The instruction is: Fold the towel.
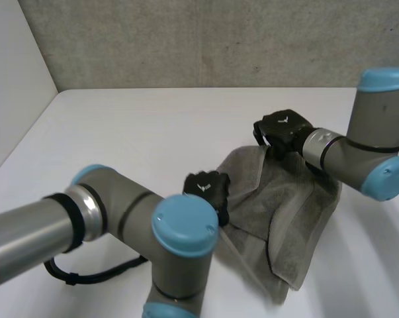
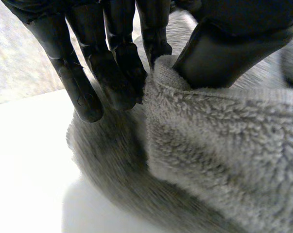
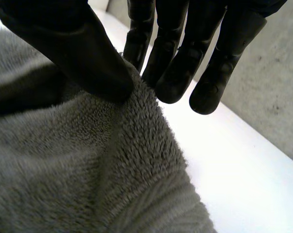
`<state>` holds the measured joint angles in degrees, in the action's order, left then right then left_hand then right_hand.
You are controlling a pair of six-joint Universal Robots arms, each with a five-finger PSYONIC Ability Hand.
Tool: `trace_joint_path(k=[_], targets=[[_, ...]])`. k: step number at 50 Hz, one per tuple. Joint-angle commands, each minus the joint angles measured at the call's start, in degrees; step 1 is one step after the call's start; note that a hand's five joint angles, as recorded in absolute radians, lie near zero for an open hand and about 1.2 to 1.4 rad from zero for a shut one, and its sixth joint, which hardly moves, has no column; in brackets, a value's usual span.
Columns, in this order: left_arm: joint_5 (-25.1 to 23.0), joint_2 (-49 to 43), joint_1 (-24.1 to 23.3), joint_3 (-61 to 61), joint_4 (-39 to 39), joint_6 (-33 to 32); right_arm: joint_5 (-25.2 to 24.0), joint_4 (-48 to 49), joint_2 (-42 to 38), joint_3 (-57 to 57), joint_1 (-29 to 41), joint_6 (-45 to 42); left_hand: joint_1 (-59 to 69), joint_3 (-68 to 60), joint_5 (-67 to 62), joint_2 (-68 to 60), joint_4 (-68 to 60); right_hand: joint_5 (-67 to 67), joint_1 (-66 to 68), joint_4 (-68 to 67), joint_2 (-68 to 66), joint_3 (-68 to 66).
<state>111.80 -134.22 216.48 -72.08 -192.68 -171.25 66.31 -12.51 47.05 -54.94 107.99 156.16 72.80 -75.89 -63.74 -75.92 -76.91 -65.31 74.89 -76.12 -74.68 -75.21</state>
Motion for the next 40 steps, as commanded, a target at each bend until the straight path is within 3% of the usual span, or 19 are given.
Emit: trace_joint_path(k=[1, 5, 7, 8, 9, 10, 12, 14, 19, 24, 26, 27, 29, 35, 40], targets=[[-1.8, 6.8, 6.4, 2.7, -1.7, -2.5, -3.6, -1.5, 7.9, -2.2, -0.8, 5.4, 7.2, -4.1, -6.3, -4.1, -3.1, -4.7, 5.1, -3.9, -5.3, -4.8], [-5.1, 9.2, 9.9, 9.3, -2.4, -7.2, -2.6, 0.1, 11.9, 3.5, -1.7, 9.8, 7.2, -4.1, -6.3, -4.1, -3.1, -4.7, 5.1, -3.9, -5.3, -4.8], [-10.9, 9.8, 12.6, 19.7, -2.5, -13.9, -1.5, 1.6, 12.2, 7.5, -2.1, 11.6, 7.2, -4.1, -6.3, -4.1, -3.1, -4.7, 5.1, -3.9, -5.3, -4.8], [-10.9, 9.8, 12.7, 19.8, -2.5, -13.9, 0.9, 4.0, 12.2, 11.8, -2.3, 13.7, 7.2, -4.1, -6.3, -4.1, -3.1, -4.7, 5.1, -3.9, -5.3, -4.8], [-13.9, 9.2, 13.7, 25.8, -2.4, -16.6, 4.1, 6.9, 12.2, 15.8, -2.3, 14.9, 7.2, -4.1, -6.3, -4.1, -3.1, -4.7, 5.1, -3.9, -5.3, -4.8], [-16.7, 8.8, 14.6, 33.3, -2.4, -18.9, 4.1, 7.0, 12.2, 15.8, -2.3, 15.0, 7.2, -4.1, -6.3, -4.1, -3.1, -4.7, 5.1, -3.9, -5.3, -4.8], [-19.5, 8.0, 15.1, 39.7, -2.4, -20.4, 9.3, 15.4, 12.9, 19.4, -1.8, 15.8, 7.2, -4.1, -6.3, -4.1, -3.1, -4.7, 5.1, -3.9, -5.3, -4.8], [-21.3, 7.3, 15.4, 44.3, -2.4, -20.6, 10.8, 20.4, 13.7, 19.3, -1.8, 15.8, 7.2, -4.1, -6.3, -4.1, -3.1, -4.7, 5.1, -3.9, -5.3, -4.8], [-24.8, 8.9, 16.7, 47.3, -1.9, -20.2, 9.2, 25.3, 16.7, 14.6, -1.7, 15.6, 7.2, -4.1, -6.3, -4.1, -3.1, -4.7, 5.1, -3.9, -5.3, -4.8], [-25.5, 13.2, 18.6, 34.6, 1.3, -18.9, 2.3, 23.7, 18.4, 3.7, -1.4, 13.6, 7.2, -4.1, -6.3, -4.1, -3.1, -4.7, 5.1, -3.9, -5.3, -4.8], [-27.3, 16.7, 20.4, 19.9, 1.9, -19.0, -5.3, 23.1, 21.6, -6.8, -1.4, 8.3, 7.2, -4.1, -6.3, -4.1, -3.1, -4.7, 5.1, -3.9, -5.3, -4.8], [-27.3, 16.7, 20.4, 19.8, 1.9, -19.0, -5.3, 23.1, 21.6, -6.8, -1.4, 8.3, 7.2, -4.1, -6.3, -4.1, -3.1, -4.7, 5.1, -3.9, -5.3, -4.8], [-31.2, 18.8, 22.7, 6.3, -0.1, -18.7, -10.4, 21.5, 23.3, -16.8, -1.4, 0.5, 7.2, -4.1, -6.3, -4.1, -3.1, -4.7, 5.1, -3.9, -5.3, -4.8], [-32.7, 19.4, 25.2, -8.1, -3.1, -18.9, -9.4, 18.1, 24.0, -27.6, -1.5, -10.6, 7.2, -4.1, -6.3, -4.1, -3.1, -4.7, 5.1, -3.9, -5.3, -4.8], [-32.8, 18.2, 26.3, -20.2, -7.4, -19.1, -4.6, 14.6, 23.7, -36.4, -2.1, -17.7, 7.2, -4.1, -6.3, -4.1, -3.1, -4.7, 5.1, -3.9, -5.3, -4.8]])
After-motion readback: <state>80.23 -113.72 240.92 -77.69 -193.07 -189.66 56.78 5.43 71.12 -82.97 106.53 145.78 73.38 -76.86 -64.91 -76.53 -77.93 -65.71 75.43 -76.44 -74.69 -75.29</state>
